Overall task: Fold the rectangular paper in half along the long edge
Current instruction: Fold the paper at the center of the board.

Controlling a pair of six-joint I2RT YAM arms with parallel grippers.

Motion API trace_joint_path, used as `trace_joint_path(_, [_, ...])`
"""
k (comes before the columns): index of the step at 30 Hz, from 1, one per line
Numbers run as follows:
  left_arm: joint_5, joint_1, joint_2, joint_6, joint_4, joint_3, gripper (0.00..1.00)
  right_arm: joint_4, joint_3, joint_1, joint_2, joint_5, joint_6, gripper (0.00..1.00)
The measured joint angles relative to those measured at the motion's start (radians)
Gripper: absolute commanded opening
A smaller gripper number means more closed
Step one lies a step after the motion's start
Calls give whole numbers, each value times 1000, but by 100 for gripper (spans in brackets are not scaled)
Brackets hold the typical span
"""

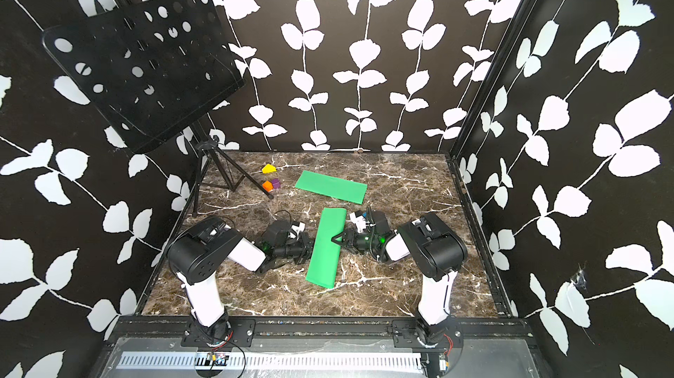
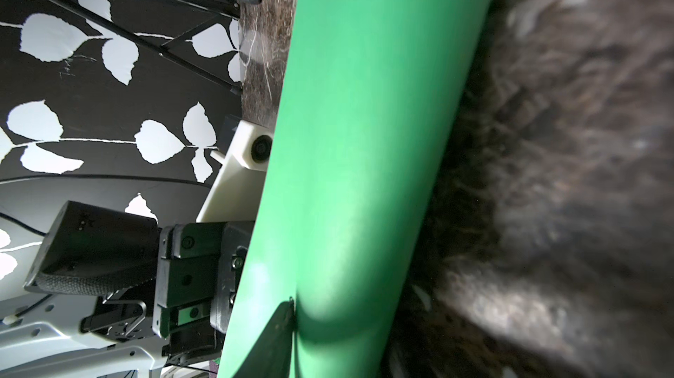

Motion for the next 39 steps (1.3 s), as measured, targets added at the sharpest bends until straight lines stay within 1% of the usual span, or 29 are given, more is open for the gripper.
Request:
trace_joint_path(20, [5,0,33,-24,93,-8,0,54,25,0,54,-23,27,32])
trace_joint_path(30, [5,0,36,-31,98,-11,0,73,35,0,73,-35,42,29])
trace_joint_path(33, [5,0,36,-31,98,-11,0,73,35,-1,73,-35,43,27])
trace_joint_path(39, [5,0,36,-31,98,-11,0,73,35,-6,74,-50,43,27])
